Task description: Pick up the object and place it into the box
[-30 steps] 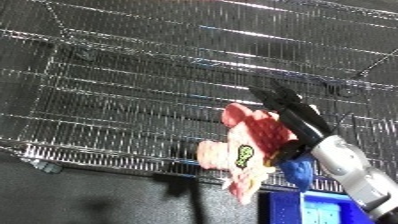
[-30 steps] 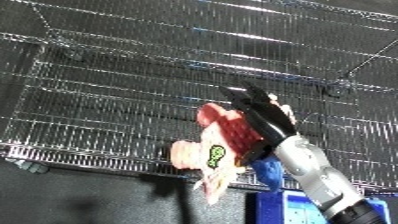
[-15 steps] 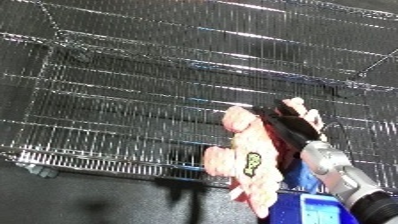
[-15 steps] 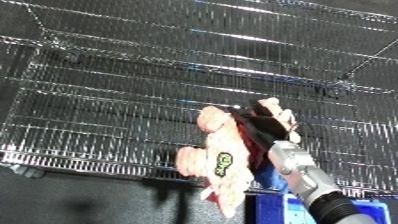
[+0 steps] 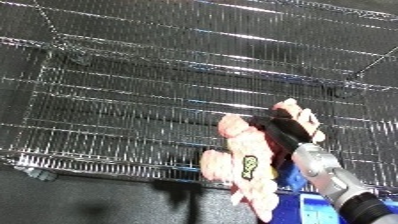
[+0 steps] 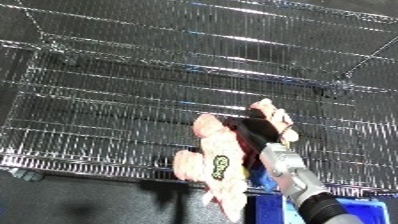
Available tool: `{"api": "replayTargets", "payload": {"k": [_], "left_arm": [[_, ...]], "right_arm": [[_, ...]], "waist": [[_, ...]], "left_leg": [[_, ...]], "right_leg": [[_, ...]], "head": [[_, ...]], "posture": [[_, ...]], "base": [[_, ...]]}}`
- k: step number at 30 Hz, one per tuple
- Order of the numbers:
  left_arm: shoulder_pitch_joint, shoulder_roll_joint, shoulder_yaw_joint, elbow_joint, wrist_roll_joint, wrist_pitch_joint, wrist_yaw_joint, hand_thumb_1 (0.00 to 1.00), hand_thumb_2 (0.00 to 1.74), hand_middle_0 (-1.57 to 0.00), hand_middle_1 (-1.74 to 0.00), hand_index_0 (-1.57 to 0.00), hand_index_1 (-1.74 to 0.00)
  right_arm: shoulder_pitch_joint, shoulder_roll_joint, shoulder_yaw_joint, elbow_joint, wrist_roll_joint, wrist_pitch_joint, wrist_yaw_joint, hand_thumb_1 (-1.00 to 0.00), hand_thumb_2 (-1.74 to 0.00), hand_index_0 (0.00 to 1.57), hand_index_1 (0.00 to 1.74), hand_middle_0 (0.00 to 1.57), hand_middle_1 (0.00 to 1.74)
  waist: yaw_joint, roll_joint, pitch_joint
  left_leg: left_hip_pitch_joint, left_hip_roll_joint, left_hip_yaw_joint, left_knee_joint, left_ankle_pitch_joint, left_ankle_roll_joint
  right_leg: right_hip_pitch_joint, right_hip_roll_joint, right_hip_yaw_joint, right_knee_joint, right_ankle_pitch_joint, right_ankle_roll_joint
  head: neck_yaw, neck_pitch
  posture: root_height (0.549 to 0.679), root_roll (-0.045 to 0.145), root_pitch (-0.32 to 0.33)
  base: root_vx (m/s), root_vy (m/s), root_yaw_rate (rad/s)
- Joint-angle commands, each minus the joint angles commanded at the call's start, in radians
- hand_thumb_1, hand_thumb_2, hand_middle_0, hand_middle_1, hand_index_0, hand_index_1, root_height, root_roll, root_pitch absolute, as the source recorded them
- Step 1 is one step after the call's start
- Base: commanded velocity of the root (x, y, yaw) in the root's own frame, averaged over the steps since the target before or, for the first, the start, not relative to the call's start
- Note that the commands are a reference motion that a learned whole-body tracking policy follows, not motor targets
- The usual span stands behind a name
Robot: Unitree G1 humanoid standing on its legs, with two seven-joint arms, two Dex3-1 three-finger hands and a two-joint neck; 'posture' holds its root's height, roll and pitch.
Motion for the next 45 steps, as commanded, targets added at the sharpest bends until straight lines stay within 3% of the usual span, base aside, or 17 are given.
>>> {"api": "replayTargets", "payload": {"k": [1, 10, 18, 22, 26, 34, 39, 45], "left_arm": [[-0.001, -0.001, 0.002, 0.004, -0.003, 0.0, 0.0, 1.0, 1.74, -1.57, -1.74, -1.57, -1.74], [-0.013, -0.006, 0.012, 0.031, -0.015, 0.012, -0.002, 1.0, 1.74, -1.57, -1.74, -1.57, -1.74], [-0.017, -0.025, 0.024, 0.042, 0.003, 0.03, -0.003, 1.0, 1.74, -1.57, -1.74, -1.57, -1.74], [-0.008, -0.036, 0.029, 0.044, 0.021, 0.039, -0.006, 1.0, 1.74, -1.57, -1.74, -1.57, -1.74], [-0.001, -0.044, 0.025, 0.05, 0.037, 0.047, -0.012, 1.0, 1.74, -1.57, -1.74, -1.57, -1.74], [0.008, -0.054, 0.015, 0.058, 0.055, 0.071, -0.03, 1.0, 1.74, -1.57, -1.74, -1.57, -1.74], [0.011, -0.057, 0.003, 0.068, 0.052, 0.085, -0.039, 1.0, 1.74, -1.57, -1.74, -1.57, -1.74], [0.01, -0.066, -0.011, 0.084, 0.047, 0.095, -0.039, 1.0, 1.74, -1.57, -1.74, -1.57, -1.74]], "right_arm": [[0.004, -0.004, -0.007, -0.012, 0.002, 0.001, -0.003, -1.0, -1.74, 1.57, 1.74, 1.57, 1.74], [0.06, -0.047, -0.103, -0.129, 0.043, 0.008, -0.031, -1.0, -1.74, 1.57, 1.74, 1.57, 1.74], [0.184, -0.068, -0.292, -0.328, 0.105, -0.005, -0.111, -1.0, -1.74, 1.57, 1.74, 1.57, 1.74], [0.292, -0.044, -0.439, -0.434, 0.171, -0.028, -0.173, -1.0, -1.74, 1.57, 1.74, 1.57, 1.74], [0.417, 0.016, -0.585, -0.52, 0.238, -0.06, -0.224, -1.0, -1.74, 1.57, 1.74, 1.57, 1.74], [0.584, 0.09, -0.771, -0.641, 0.291, -0.1, -0.272, -1.0, -1.74, 1.57, 1.74, 1.57, 1.74], [0.675, 0.123, -0.878, -0.699, 0.326, -0.129, -0.293, -1.0, -1.74, 1.57, 1.74, 1.57, 1.74], [0.756, 0.162, -0.978, -0.714, 0.382, -0.161, -0.32, -1.0, -1.74, 1.57, 1.74, 1.57, 1.74]], "waist": [[-0.002, -0.001, 0.0], [-0.018, -0.003, 0.0], [-0.054, -0.003, 0.0], [-0.077, -0.003, -0.008], [-0.097, -0.003, -0.022], [-0.142, -0.001, -0.045], [-0.19, 0.003, -0.062], [-0.247, 0.009, -0.08]], "left_leg": [[0.004, 0.0, 0.001, -0.002, 0.0, -0.0004], [0.032, 0.003, 0.007, -0.014, 0.005, -0.002], [0.07, 0.009, 0.018, -0.021, 0.008, 0.0008], [0.089, 0.012, 0.024, -0.023, 0.008, 0.0043], [0.107, 0.016, 0.03, -0.02, 0.005, 0.0061], [0.134, 0.026, 0.039, -0.004, -0.001, 0.004], [0.152, 0.03, 0.05, 0.015, -0.012, 0.0044], [0.172, 0.033, 0.065, 0.041, -0.029, 0.0053]], "right_leg": [[0.004, -0.0003, 0.001, -0.001, -0.001, 0.0], [0.03, -0.0045, 0.003, -0.005, -0.005, -0.0008], [0.068, -0.0087, 0.005, -0.01, -0.004, -0.0029], [0.089, -0.0098, 0.004, -0.012, -0.003, -0.0052], [0.11, -0.0083, 0.003, -0.015, -0.003, -0.0079], [0.147, -0.0017, 0.008, -0.017, 0.0, -0.0131], [0.166, 0.0058, 0.021, -0.023, 0.007, -0.0172], [0.188, 0.0114, 0.036, -0.035, 0.015, -0.0214]], "head": [[0.003, 0.002], [0.023, 0.026], [0.073, 0.117], [0.112, 0.179], [0.149, 0.197], [0.293, 0.165], [0.408, 0.114], [0.577, 0.012]], "posture": [[0.627, 0.035, -0.042], [0.628, 0.039, -0.065], [0.628, 0.042, -0.099], [0.628, 0.042, -0.118], [0.629, 0.043, -0.137], [0.629, 0.046, -0.179], [0.629, 0.051, -0.202], [0.631, 0.058, -0.222]], "base": [[-0.004, -0.008, -0.02], [-0.024, -0.009, -0.001], [-0.039, -0.007, -0.018], [-0.034, -0.015, -0.019], [-0.022, -0.016, -0.038], [-0.014, -0.023, -0.034], [-0.012, -0.01, -0.106], [0.006, 0.003, -0.127]]}}
